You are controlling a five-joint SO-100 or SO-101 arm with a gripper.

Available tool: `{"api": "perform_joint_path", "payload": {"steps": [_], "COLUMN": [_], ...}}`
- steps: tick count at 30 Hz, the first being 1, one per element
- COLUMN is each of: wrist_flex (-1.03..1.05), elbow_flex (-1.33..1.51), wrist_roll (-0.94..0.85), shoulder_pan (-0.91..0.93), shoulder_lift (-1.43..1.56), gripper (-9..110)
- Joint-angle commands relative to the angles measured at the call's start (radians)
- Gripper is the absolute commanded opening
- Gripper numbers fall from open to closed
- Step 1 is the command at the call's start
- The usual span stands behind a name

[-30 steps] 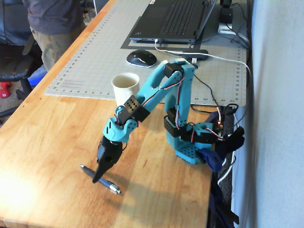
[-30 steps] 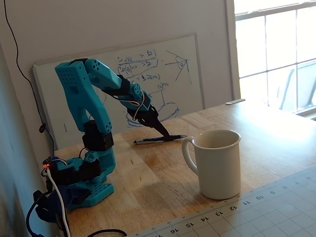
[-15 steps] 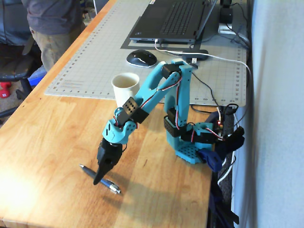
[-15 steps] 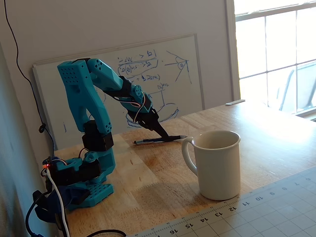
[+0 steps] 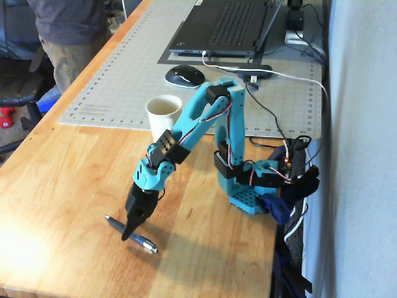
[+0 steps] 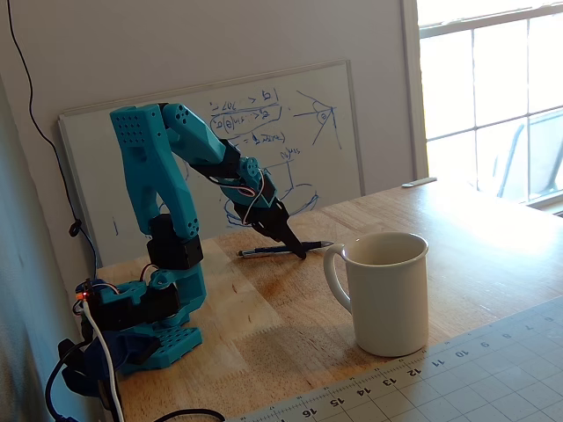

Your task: Grasp a pen and put it in a mug.

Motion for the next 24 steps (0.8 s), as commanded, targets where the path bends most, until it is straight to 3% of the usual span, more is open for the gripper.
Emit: {"api": "perform_joint_path", "payload": {"steps": [1, 11, 24], "wrist_flex": [-0.012, -0.012, -0.014], "elbow_flex": [-0.051, -0.043, -0.084], "wrist_roll": [-0.005, -0.003, 0.006], "shoulder_pan": [-0.002, 0.066, 0.092], "shoulder_lift": [0.002, -0.006, 0.187], "gripper": [19, 0, 0]}}
